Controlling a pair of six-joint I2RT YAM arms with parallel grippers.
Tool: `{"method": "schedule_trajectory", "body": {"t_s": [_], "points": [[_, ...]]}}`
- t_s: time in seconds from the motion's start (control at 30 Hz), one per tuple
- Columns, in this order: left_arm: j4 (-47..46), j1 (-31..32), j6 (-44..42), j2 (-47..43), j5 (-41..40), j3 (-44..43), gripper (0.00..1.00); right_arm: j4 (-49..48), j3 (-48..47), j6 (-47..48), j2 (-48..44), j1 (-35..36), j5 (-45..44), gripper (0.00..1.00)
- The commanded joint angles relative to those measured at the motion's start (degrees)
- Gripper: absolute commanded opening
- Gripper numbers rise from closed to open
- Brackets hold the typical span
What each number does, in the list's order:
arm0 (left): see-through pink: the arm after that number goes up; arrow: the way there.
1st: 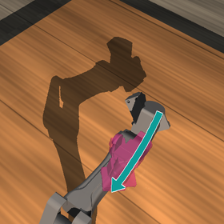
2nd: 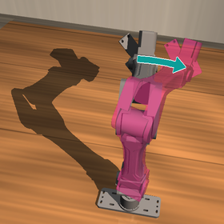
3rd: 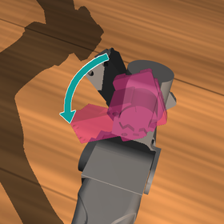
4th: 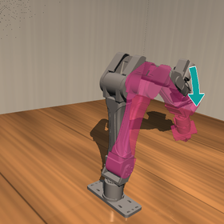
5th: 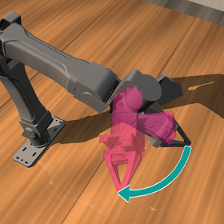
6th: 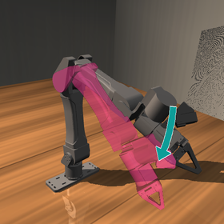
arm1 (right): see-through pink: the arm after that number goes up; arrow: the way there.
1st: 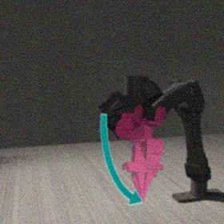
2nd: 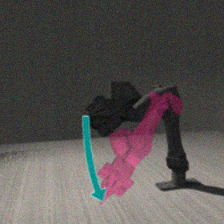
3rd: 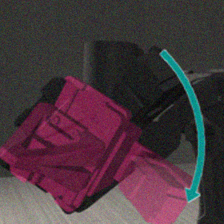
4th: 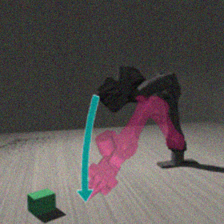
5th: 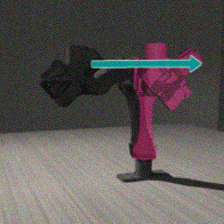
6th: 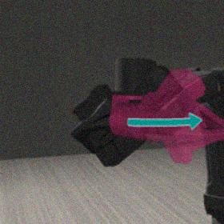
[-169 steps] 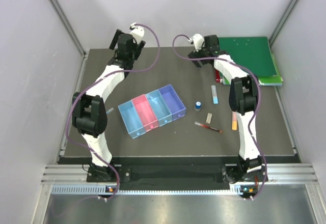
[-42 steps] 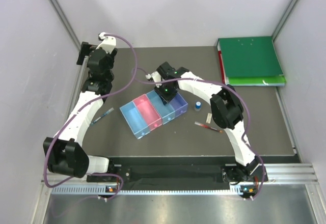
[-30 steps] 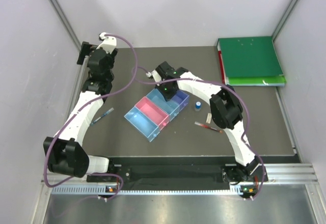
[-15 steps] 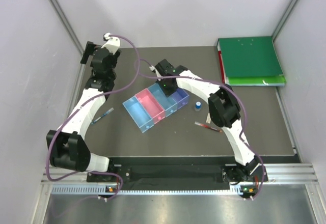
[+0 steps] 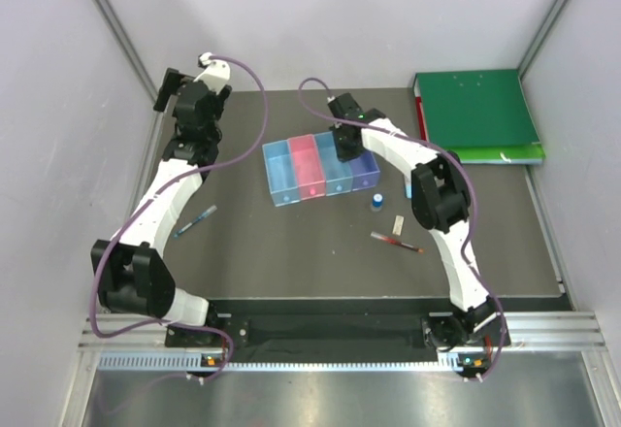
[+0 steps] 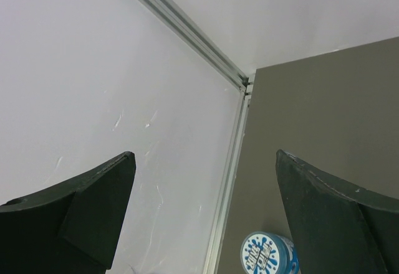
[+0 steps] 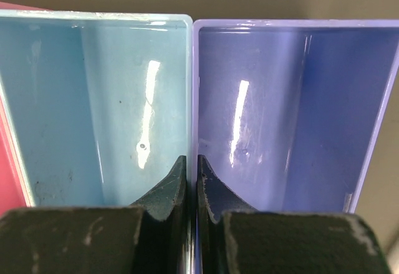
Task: Sort the stationery into containers
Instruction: Move the storage box to the center of the board.
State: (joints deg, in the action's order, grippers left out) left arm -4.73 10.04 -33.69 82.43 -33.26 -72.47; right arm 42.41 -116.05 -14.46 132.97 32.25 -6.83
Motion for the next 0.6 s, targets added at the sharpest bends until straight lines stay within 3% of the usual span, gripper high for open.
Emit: {"method": "schedule_trajectory", "body": {"t_s": [0.0,0.57], "points": [[-0.1,-0.2,-0.5,1.15,0.82,-4.52,0.99,-0.4,-0.32,-2.06,1.6,-4.21,-7.14,0.0],[0.34,-0.02,-1.99,3.52,2.76,-7.69,0.99,0.65,6.71,-6.46,-3.24,-6.41,-14.79,0.0]]}}
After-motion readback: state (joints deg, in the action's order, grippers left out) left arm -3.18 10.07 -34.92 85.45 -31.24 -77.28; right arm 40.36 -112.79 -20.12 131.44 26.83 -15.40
